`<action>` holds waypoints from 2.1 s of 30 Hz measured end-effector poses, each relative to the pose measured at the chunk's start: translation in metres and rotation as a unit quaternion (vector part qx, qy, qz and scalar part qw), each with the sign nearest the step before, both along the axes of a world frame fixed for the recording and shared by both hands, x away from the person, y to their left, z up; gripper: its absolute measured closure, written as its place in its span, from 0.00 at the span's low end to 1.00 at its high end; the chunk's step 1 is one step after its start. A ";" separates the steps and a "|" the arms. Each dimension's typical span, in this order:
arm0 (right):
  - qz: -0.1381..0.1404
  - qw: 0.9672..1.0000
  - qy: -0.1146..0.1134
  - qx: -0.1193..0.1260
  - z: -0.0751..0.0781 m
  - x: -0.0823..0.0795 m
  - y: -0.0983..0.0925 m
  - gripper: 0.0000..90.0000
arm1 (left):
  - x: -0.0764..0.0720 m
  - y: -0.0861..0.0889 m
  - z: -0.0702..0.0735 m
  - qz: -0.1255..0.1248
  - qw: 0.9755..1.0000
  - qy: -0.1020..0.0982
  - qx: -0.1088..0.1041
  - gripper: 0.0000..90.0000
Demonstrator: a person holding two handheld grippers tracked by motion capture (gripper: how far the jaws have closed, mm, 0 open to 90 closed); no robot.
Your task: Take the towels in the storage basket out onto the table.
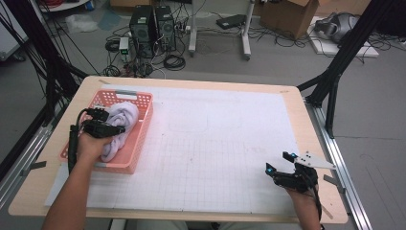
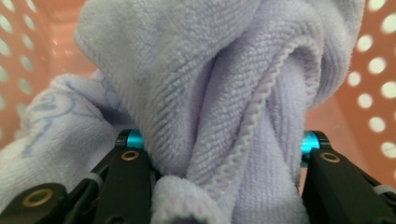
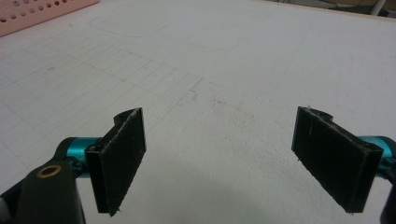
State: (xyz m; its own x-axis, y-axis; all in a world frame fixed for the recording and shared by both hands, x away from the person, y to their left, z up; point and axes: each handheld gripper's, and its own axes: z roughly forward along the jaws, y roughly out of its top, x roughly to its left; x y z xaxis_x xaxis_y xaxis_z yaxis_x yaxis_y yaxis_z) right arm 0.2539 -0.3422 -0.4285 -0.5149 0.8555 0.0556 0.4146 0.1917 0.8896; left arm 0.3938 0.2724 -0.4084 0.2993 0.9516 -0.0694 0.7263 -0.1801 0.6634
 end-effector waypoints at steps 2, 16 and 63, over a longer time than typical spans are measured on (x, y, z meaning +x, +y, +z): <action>0.000 1.000 0.001 0.001 0.000 0.000 0.000 0.18 | -0.001 0.001 0.002 -0.003 1.000 -0.008 -0.006 0.61; -0.007 1.000 -0.001 0.007 0.001 -0.002 -0.003 0.18 | -0.026 0.011 0.027 -0.010 0.980 -0.180 -0.081 0.61; 0.003 1.000 -0.002 0.003 0.001 0.000 0.001 0.18 | -0.072 -0.111 0.082 -0.262 0.877 -0.341 -0.215 0.60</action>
